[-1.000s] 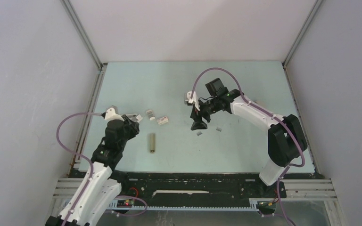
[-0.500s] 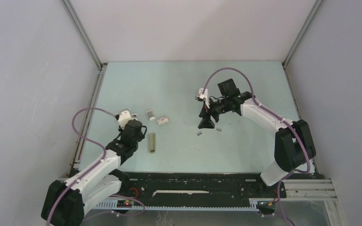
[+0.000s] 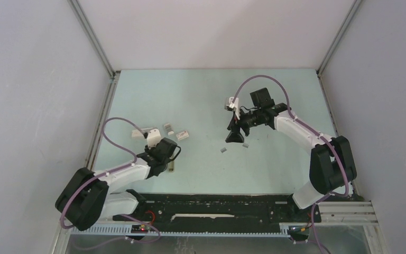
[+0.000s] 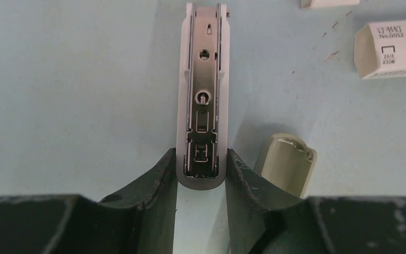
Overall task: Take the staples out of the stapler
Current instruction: Place the stapler at the center of the board.
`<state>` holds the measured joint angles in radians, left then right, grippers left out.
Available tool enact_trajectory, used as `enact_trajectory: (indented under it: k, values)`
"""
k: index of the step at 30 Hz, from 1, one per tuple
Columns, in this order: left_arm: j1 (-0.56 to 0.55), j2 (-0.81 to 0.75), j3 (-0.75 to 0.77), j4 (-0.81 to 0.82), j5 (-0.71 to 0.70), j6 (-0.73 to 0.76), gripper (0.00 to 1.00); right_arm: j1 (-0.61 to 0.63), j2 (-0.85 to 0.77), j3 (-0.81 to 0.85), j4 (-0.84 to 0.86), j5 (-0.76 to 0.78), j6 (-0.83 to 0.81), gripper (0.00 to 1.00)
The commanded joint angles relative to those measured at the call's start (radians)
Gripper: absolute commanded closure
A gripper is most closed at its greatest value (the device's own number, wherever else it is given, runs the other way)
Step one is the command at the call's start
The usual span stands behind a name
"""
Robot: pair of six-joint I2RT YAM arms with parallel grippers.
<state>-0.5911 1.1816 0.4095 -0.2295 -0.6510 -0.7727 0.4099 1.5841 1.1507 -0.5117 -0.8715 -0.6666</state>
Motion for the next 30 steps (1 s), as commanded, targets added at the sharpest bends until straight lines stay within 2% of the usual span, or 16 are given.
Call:
enact_trajectory:
  k: [1,5,7,9,14,17,18,19,22,25,28,30]
  values:
    - [-0.019,0.045,0.065,-0.056,-0.014,-0.088,0.78,-0.026,-0.045,-0.006,0.026,-0.026,0.014,0.26]
    - [-0.019,0.077,0.106,-0.132,-0.003,-0.114,0.44,-0.033,-0.047,-0.006,0.029,-0.026,0.018,0.26]
    - [-0.018,0.070,0.117,-0.172,-0.003,-0.131,0.33,-0.035,-0.050,-0.006,0.027,-0.026,0.019,0.26]
    - [-0.019,0.043,0.124,-0.202,-0.001,-0.142,0.30,-0.038,-0.053,-0.006,0.026,-0.026,0.019,0.26]
    - [-0.019,-0.085,0.150,-0.298,0.000,-0.151,0.29,-0.040,-0.056,-0.006,0.019,-0.033,0.018,0.26]
    - [-0.018,-0.189,0.152,-0.317,0.026,-0.104,0.27,-0.039,-0.056,-0.005,0.014,-0.044,0.015,0.26]
    - [-0.018,-0.237,0.150,-0.308,0.049,-0.074,0.24,-0.039,-0.056,-0.005,0.011,-0.050,0.015,0.26]
    - [-0.017,-0.270,0.146,-0.283,0.089,-0.024,0.23,-0.039,-0.056,-0.006,0.011,-0.057,0.019,0.26]
    - [-0.004,-0.370,0.114,-0.152,0.277,0.130,0.02,-0.038,-0.055,-0.005,0.003,-0.096,0.028,0.26]
    - [0.078,-0.415,0.090,-0.067,0.503,0.199,0.00,-0.037,-0.051,-0.006,-0.021,-0.170,0.029,0.25]
    - [0.192,-0.402,0.092,-0.052,0.708,0.235,0.00,-0.030,-0.049,-0.006,-0.045,-0.222,0.023,0.25]
    - [0.210,-0.371,0.108,-0.056,0.765,0.274,0.00,-0.022,-0.046,-0.005,-0.056,-0.228,0.011,0.25]
